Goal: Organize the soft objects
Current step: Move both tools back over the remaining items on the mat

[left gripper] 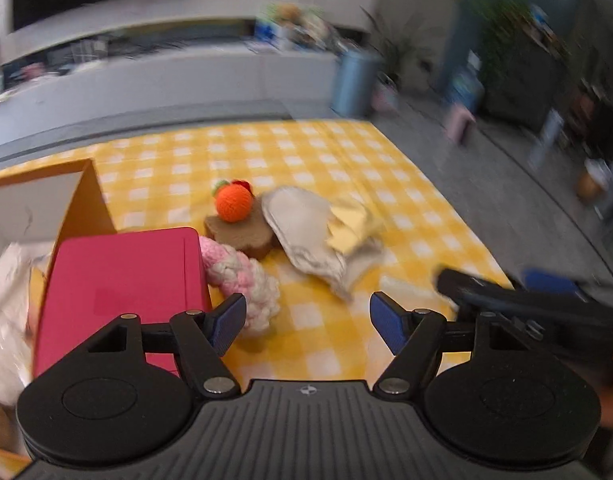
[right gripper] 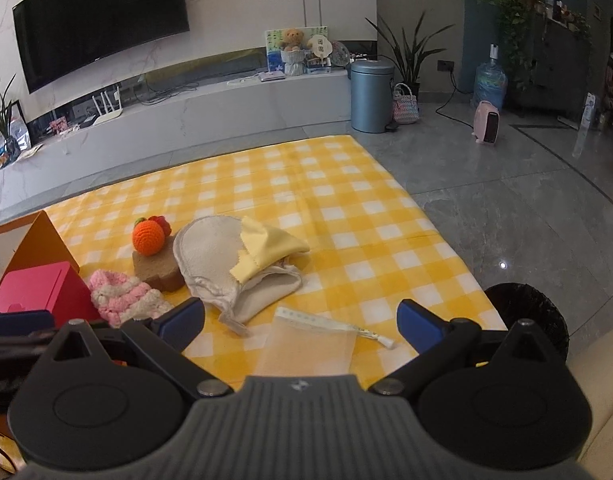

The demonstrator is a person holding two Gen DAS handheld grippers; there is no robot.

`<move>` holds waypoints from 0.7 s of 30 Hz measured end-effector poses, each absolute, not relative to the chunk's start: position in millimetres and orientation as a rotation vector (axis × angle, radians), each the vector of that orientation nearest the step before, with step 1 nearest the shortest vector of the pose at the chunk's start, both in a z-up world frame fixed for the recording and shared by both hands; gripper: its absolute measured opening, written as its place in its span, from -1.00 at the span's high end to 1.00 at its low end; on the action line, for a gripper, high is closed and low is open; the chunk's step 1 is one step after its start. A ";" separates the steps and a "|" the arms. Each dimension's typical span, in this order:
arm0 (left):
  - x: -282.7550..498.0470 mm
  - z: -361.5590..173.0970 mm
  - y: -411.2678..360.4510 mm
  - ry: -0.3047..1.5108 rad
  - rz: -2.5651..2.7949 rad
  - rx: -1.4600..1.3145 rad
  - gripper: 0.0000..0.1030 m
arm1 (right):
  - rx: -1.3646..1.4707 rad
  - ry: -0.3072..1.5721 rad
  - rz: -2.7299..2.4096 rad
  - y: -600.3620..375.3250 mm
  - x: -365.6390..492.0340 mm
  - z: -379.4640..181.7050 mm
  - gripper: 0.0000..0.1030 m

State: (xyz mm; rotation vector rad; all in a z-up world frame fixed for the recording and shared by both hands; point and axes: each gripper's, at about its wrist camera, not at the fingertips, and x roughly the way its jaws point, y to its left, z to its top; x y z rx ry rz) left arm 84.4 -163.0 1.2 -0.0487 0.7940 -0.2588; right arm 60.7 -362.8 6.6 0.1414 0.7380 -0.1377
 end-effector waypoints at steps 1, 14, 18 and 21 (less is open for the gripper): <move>83.8 -2.9 -167.5 0.770 -0.221 -0.061 -0.60 | 0.143 0.745 -0.156 -367.6 58.9 5.7 -0.95; 102.2 -50.5 -229.7 0.624 0.299 0.022 -0.60 | 0.225 0.764 -0.322 -416.1 43.3 -4.6 -0.95; 109.3 -49.6 -228.9 0.594 0.361 -0.026 -0.62 | 0.207 0.770 -0.317 -412.1 44.9 -5.1 -0.95; 105.9 -44.9 -229.2 0.593 0.436 -0.097 -0.61 | 0.186 0.779 -0.327 -409.4 46.9 -6.2 -0.95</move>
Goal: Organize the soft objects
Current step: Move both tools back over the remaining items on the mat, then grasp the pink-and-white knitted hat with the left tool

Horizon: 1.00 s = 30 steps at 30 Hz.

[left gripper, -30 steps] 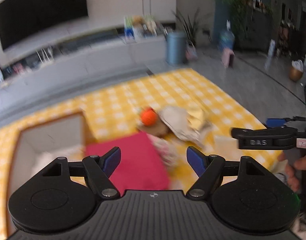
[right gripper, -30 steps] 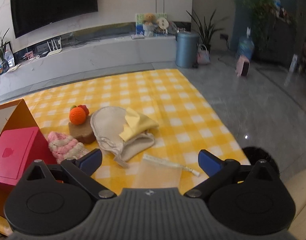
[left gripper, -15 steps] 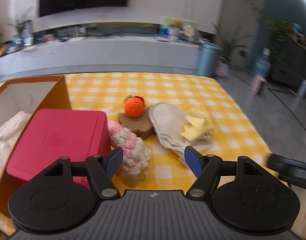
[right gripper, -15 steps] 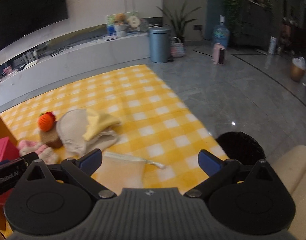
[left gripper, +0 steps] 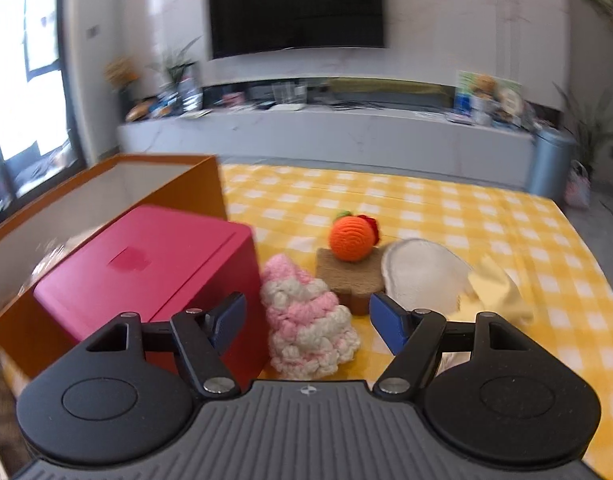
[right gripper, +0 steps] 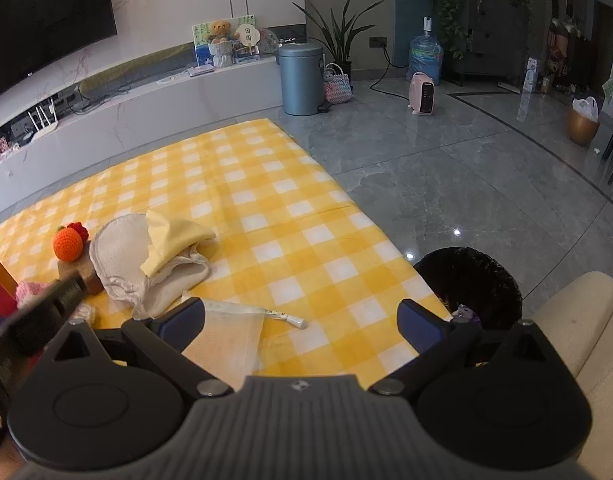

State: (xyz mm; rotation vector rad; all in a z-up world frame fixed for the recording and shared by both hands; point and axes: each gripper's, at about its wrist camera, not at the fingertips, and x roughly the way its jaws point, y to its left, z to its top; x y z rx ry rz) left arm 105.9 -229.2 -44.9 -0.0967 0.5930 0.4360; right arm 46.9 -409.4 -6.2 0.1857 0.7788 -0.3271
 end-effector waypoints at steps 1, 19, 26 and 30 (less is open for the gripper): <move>103.6 -44.0 -230.3 0.595 0.459 -0.130 -0.61 | 0.180 0.779 -0.332 -408.9 47.4 -6.5 -0.95; 159.1 -75.5 -253.7 0.726 0.711 -0.159 -0.73 | 0.170 0.800 -0.401 -422.7 44.1 -11.2 -0.95; 174.5 -88.0 -247.4 0.743 0.722 -0.153 -0.49 | 0.182 0.810 -0.395 -425.0 46.2 -14.7 -0.95; 173.6 -88.1 -253.0 0.758 0.611 -0.062 -0.05 | 0.179 0.816 -0.393 -424.0 47.4 -15.4 -0.95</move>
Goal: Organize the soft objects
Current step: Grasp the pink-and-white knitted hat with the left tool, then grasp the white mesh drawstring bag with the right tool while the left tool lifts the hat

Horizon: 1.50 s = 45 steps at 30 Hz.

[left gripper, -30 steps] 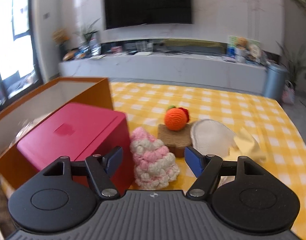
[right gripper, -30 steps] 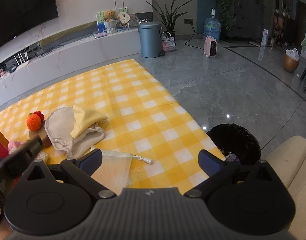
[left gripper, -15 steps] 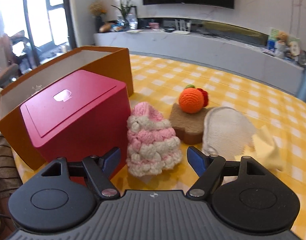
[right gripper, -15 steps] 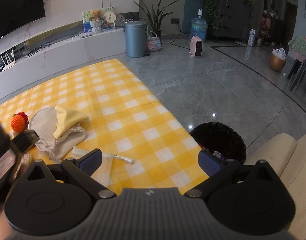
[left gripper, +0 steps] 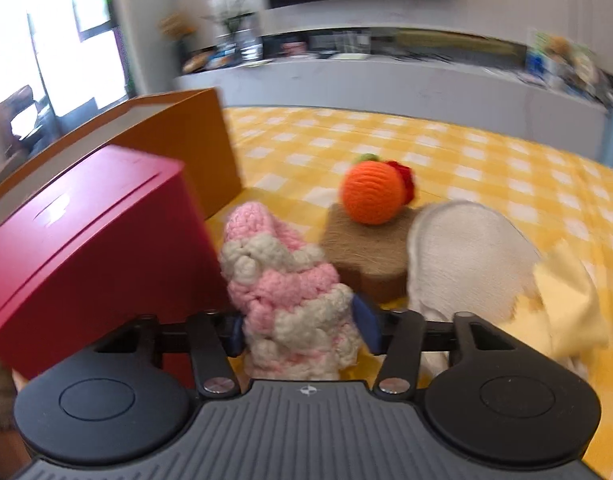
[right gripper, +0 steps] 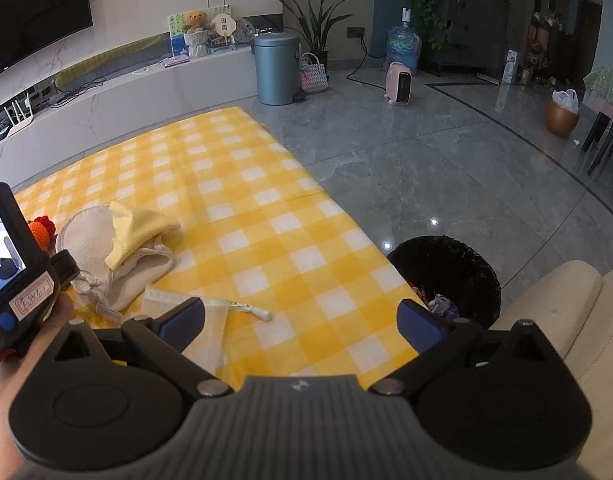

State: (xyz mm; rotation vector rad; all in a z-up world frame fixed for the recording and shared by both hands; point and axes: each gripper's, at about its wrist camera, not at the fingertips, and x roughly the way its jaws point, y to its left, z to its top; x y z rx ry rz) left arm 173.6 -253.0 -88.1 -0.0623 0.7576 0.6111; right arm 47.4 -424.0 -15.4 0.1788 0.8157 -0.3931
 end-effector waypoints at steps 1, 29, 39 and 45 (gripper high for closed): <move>172.7 -88.3 -254.0 0.765 0.586 -0.044 0.00 | 0.176 0.818 -0.393 -423.6 47.7 -15.6 -0.95; 108.6 5.8 -198.6 0.635 0.014 -0.099 0.33 | 0.133 0.956 -0.260 -395.4 89.1 -40.7 -0.94; 96.1 27.4 -136.8 0.676 -0.174 -0.290 0.33 | 0.292 1.088 -0.243 -378.6 126.9 -76.0 -0.95; 84.3 32.3 -127.6 0.602 -0.322 -0.192 0.33 | 0.297 1.168 -0.227 -367.7 137.3 -97.6 -0.95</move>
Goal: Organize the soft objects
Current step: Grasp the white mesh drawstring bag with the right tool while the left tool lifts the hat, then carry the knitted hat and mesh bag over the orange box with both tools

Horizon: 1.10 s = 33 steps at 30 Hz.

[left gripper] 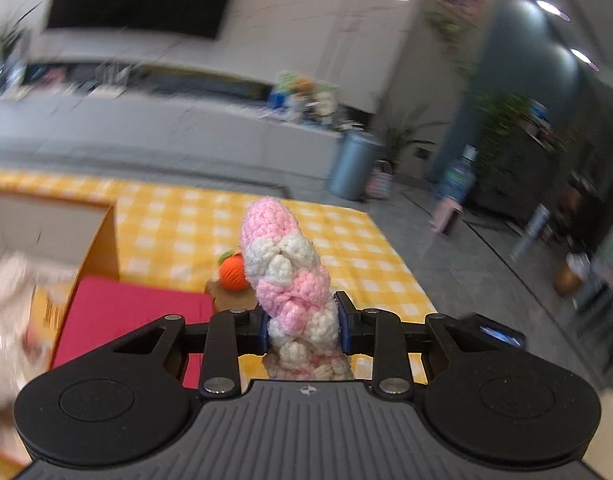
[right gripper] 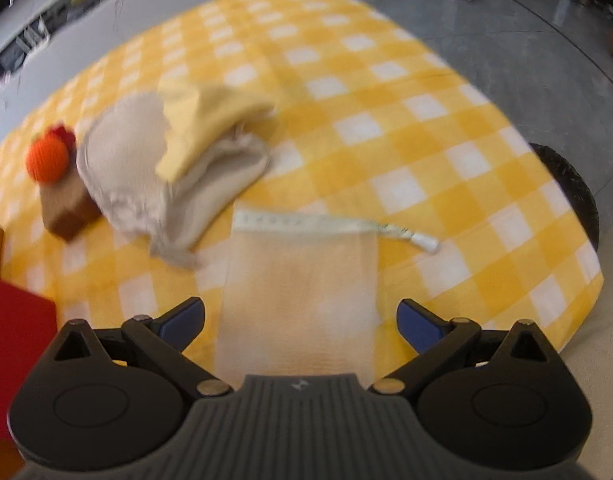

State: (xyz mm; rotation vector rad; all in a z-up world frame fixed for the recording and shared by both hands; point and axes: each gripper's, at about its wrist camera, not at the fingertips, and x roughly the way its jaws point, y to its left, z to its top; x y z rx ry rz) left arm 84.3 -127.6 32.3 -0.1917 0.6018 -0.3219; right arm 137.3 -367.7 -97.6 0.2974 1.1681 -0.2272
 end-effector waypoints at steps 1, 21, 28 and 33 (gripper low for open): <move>82.7 32.5 -128.5 0.599 -0.357 -0.158 0.33 | 0.301 1.174 -0.220 -366.5 137.8 -99.5 -0.95; 75.9 37.7 -110.9 0.725 -0.610 -0.018 0.33 | 0.074 1.149 -0.141 -332.9 132.1 -89.9 -0.23; 72.7 33.3 -110.8 0.753 -0.635 0.019 0.33 | 0.064 1.130 -0.114 -328.4 127.3 -84.8 0.40; 68.7 35.7 -103.8 0.740 -0.633 0.017 0.33 | 0.152 1.121 -0.061 -337.3 126.5 -84.7 0.74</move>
